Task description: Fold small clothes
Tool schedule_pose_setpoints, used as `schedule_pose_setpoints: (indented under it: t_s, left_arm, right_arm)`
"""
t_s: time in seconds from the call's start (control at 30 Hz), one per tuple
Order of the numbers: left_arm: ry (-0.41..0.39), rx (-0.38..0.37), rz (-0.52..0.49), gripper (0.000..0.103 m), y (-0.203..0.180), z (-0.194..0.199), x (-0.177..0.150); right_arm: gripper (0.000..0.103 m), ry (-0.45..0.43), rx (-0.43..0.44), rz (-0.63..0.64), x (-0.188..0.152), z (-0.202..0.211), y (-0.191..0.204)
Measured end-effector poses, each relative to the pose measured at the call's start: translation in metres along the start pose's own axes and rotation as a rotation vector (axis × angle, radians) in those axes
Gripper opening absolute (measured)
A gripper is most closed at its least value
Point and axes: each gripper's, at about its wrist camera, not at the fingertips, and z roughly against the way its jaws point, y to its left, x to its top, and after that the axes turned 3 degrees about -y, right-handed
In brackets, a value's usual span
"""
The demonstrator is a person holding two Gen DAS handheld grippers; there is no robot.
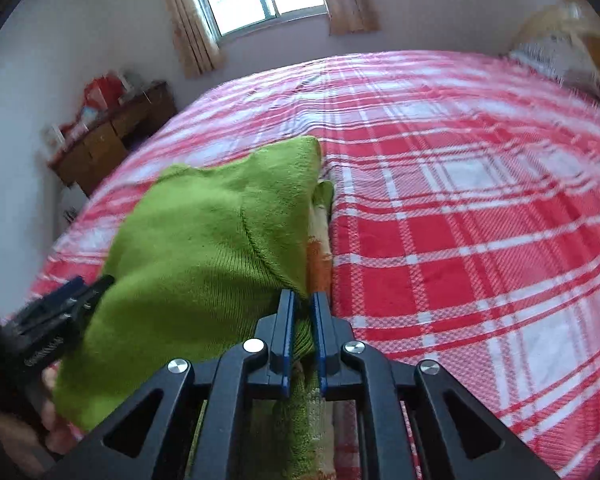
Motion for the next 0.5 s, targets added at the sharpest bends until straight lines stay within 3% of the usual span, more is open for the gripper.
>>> schedule_pose_setpoints:
  t_s: [0.2, 0.3, 0.33, 0.37, 0.43, 0.5]
  left_arm:
    - [0.012, -0.086, 0.007, 0.077, 0.025, 0.026, -0.001]
    - [-0.033, -0.075, 0.022, 0.077, 0.04, 0.038, 0.006]
    - [-0.044, -0.082, 0.035, 0.077, 0.043, 0.039, 0.011]
    - [-0.046, -0.092, 0.05, 0.077, 0.045, 0.037, 0.018]
    - [-0.032, -0.144, 0.089, 0.077, 0.047, 0.027, 0.03]
    - [0.005, -0.204, 0.144, 0.077, 0.048, 0.009, 0.04]
  right_arm:
    - [0.017, -0.044, 0.109, -0.038, -0.013, 0.032, -0.01]
    - [0.025, -0.095, 0.109, -0.096, -0.013, 0.056, -0.022]
    - [0.042, -0.106, 0.124, -0.117, -0.009, 0.059, -0.025]
    - [0.066, -0.112, 0.142, -0.131, -0.007, 0.063, -0.025]
    - [0.08, -0.135, 0.216, -0.161, 0.007, 0.062, -0.025]
    - [0.08, -0.134, 0.268, -0.162, 0.021, 0.054, -0.018]
